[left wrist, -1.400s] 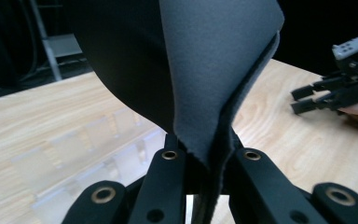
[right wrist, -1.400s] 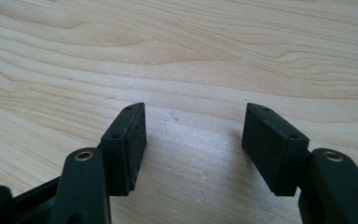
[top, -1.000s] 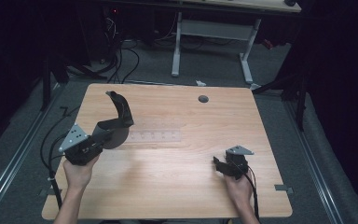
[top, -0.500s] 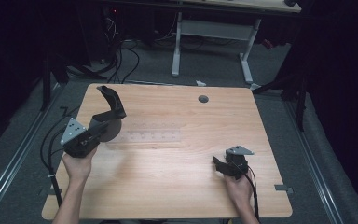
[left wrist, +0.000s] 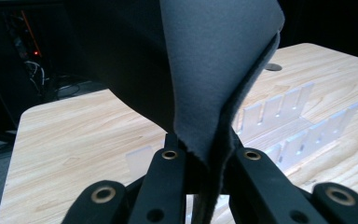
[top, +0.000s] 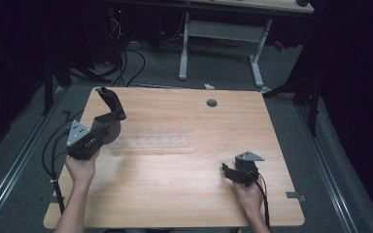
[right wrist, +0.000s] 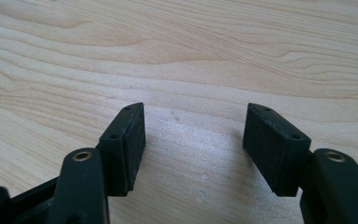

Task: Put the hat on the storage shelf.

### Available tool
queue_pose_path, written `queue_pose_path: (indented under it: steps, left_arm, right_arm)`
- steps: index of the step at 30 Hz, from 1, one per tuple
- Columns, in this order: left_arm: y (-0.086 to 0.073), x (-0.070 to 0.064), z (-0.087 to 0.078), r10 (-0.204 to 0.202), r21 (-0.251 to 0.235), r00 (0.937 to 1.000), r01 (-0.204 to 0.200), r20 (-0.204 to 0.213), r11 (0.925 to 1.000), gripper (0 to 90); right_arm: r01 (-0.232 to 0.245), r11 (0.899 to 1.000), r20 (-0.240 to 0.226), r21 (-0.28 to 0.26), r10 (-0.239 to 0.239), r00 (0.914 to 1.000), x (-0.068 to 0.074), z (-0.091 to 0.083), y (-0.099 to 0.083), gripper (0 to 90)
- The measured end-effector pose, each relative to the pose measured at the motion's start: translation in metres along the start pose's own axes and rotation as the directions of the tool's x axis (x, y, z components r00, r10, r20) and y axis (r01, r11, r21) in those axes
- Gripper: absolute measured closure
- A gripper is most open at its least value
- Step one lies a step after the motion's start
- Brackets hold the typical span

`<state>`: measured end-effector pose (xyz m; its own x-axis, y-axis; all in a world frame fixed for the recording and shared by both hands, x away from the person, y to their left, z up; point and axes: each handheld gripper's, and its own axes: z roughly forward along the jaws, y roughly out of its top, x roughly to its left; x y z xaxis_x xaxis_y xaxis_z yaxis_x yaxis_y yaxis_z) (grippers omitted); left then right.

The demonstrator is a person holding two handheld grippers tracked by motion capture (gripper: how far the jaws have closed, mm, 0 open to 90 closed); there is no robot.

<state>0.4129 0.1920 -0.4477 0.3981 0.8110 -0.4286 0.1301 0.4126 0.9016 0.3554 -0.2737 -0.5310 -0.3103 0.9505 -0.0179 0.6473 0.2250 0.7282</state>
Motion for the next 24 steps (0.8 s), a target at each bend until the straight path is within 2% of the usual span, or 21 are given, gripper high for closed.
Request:
queue_pose_path:
  steps: [9,24]
  left_arm:
    - [-0.003,0.005,0.003,0.024,0.018,0.9993,-0.023,-0.029,0.9996,86.2]
    - [-0.01,0.005,0.008,0.048,0.036,0.9982,-0.047,-0.035,0.9983,86.2]
  right_arm:
    - [0.001,1.0,-0.001,0.0,-0.001,1.0,0.0,0.0,0.0,39.2]
    - [0.001,1.0,-0.001,-0.001,-0.001,1.0,0.0,0.0,0.0,39.0]
